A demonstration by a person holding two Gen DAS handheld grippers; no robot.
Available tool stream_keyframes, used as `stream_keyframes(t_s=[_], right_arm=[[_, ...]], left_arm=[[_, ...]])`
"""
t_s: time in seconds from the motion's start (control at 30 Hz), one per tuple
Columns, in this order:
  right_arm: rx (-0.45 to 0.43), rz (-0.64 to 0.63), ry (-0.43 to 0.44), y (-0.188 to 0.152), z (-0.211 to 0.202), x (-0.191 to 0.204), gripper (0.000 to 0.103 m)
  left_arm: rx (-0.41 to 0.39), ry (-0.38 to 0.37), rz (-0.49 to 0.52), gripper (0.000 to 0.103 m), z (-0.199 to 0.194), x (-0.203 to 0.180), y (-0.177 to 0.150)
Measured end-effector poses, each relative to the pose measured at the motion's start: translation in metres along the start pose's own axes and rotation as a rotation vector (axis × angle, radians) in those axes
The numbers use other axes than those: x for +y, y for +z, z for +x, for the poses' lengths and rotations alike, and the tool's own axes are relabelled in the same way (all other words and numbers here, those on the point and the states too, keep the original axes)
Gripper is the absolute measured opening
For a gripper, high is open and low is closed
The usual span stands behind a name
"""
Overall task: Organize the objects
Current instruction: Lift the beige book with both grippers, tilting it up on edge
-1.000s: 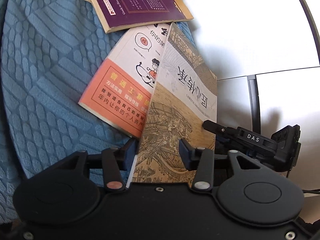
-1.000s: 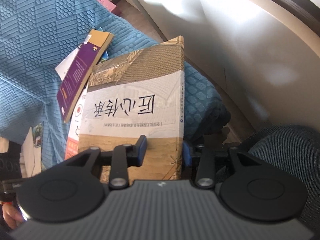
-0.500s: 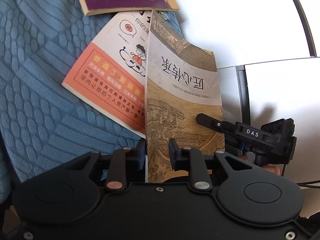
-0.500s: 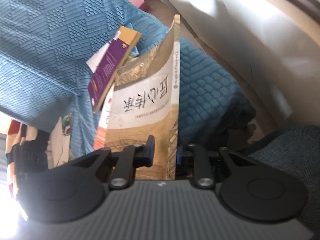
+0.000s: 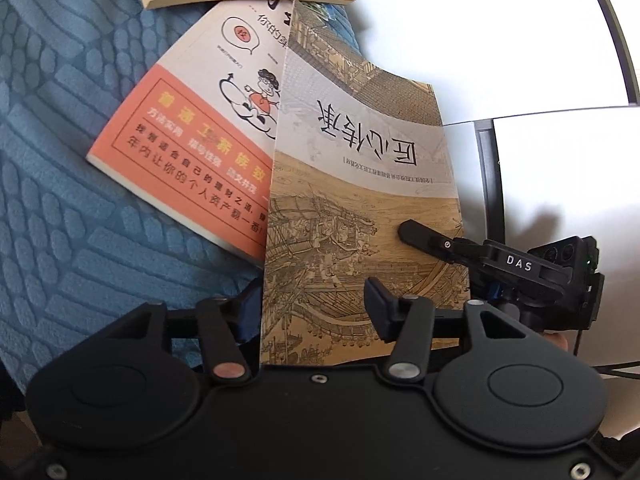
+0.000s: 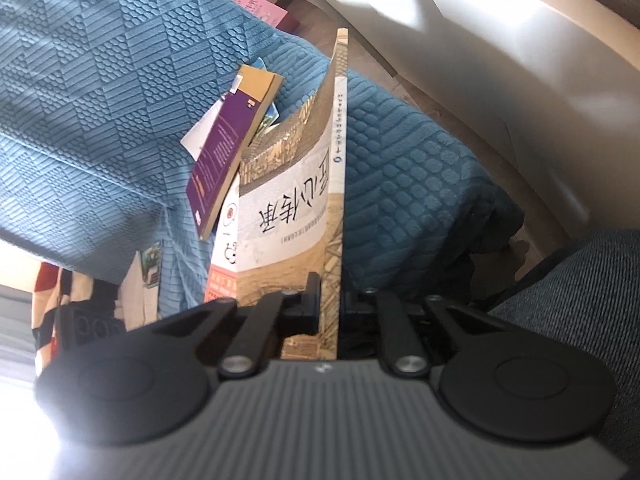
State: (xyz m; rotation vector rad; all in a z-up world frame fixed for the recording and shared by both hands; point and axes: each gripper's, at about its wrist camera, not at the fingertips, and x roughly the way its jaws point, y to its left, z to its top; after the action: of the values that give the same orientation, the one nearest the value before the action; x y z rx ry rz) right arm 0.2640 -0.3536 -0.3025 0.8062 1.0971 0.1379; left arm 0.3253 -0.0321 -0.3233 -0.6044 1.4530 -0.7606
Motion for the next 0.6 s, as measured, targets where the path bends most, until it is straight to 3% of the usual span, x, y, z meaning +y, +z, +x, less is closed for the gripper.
stream_keyframes(t_s=[0.03, 0.1, 0.13, 0.37, 0.6], right_arm=[[-0.002, -0.002, 0.001, 0.001, -0.001, 0.000, 0.010], [-0.009, -0.002, -0.004, 0.002, -0.004, -0.001, 0.010], [-0.013, -0.007, -0.010, 0.002, -0.005, -0.001, 0.010], [-0.036, -0.061, -0.036, 0.001, -0.013, 0.009, 0.010], [-0.089, -0.117, -0.034, -0.004, -0.028, 0.025, 0.011]], left_arm=[[0.000, 0.021, 0.020, 0.039, 0.000, -0.003, -0.001], [0.005, 0.061, 0.046, 0.020, 0.001, -0.005, -0.005], [0.005, 0.072, 0.054, 0.017, 0.000, -0.006, -0.007], [-0.065, 0.121, 0.161, 0.013, -0.021, -0.031, -0.021], [-0.148, 0.085, 0.166, 0.013, -0.057, -0.042, -0.031]])
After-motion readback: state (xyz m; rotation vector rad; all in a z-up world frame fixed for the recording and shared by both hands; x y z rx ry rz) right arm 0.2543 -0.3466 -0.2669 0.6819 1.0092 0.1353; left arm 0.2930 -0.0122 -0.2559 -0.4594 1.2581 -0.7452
